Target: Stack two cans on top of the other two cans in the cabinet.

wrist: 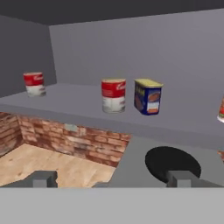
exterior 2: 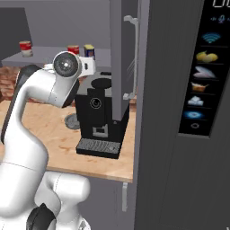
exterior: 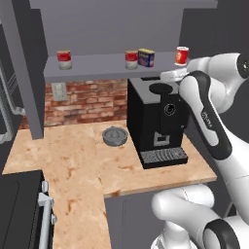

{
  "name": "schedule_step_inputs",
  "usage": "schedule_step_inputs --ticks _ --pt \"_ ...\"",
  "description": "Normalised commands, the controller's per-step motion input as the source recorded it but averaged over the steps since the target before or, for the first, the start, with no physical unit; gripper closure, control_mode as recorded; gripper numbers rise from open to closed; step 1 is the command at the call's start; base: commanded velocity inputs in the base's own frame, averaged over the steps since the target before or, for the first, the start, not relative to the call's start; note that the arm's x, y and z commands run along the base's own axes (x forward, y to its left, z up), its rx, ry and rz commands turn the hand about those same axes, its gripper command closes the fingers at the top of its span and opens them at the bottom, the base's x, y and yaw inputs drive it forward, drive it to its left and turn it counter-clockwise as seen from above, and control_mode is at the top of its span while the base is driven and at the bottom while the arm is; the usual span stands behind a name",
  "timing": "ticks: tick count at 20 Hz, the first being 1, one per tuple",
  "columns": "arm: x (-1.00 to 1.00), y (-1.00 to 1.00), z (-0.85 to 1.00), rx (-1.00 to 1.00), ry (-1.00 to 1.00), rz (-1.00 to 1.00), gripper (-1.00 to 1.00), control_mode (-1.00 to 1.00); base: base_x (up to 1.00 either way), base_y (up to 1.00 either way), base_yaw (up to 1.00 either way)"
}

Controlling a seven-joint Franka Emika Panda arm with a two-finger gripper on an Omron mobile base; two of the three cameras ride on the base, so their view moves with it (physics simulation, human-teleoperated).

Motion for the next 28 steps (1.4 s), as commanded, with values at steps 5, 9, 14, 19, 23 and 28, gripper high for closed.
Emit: schedule_step_inputs --ticks 5,9,14,19,23,28 --pt "0.42 0.0 0.03 0.0 0.01 0.0 -1.0 -1.0 0.0 0.0 0.0" --pt "0.38 0.0 0.0 0.0 -0.04 0.0 -1.0 -1.0 0.0 0.0 0.0" --pt "0.14 0.0 0.0 0.0 -0.17 0.0 -1.0 -1.0 0.0 0.0 0.0" --pt "0.24 0.04 0.01 0.0 -0.11 0.0 -1.0 -1.0 0.0 0.0 0.0" --pt "0.16 0.01 0.01 0.0 -0.05 0.0 -1.0 -1.0 0.0 0.0 0.0" --pt "0.05 0.0 0.01 0.0 -0.01 0.0 -1.0 -1.0 0.0 0.0 0.0"
